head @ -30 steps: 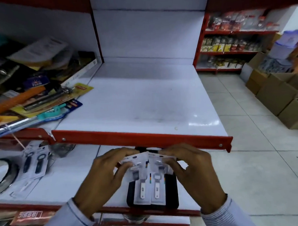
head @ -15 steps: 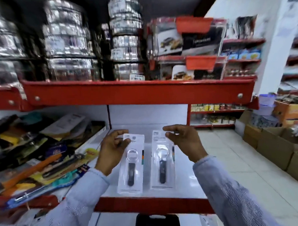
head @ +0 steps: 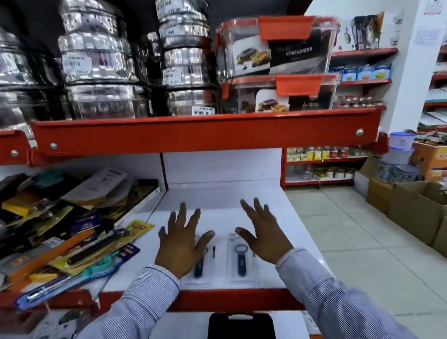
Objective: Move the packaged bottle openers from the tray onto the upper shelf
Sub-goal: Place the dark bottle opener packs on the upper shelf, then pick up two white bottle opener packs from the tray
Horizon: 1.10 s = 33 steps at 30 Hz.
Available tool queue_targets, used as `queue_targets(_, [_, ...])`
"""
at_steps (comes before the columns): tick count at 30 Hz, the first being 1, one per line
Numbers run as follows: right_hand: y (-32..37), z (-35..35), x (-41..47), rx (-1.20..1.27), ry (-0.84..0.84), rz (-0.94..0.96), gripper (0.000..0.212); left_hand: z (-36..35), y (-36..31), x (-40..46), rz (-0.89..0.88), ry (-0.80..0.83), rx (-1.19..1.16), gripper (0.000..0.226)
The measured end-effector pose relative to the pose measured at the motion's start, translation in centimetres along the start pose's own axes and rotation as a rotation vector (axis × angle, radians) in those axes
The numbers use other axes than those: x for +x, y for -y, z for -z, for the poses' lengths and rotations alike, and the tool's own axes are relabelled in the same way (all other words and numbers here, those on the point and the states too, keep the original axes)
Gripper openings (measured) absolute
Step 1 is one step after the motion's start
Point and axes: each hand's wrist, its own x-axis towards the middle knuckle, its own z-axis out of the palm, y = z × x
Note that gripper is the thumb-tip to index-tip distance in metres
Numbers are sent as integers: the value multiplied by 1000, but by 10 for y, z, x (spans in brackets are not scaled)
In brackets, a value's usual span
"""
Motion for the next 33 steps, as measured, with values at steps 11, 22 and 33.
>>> queue_targets(11, [15,-10,-126,-284,-519,237,66,-7,-21,-119,-228,-196,265,82])
queue_targets(22, [-80,-122,-224,-350,-97,523,68,-137,15,-221,-507,196,73,77])
queue_targets(33, [-122,-204,-148,-492,810,72,120,-243,56,-140,-410,911,433,132])
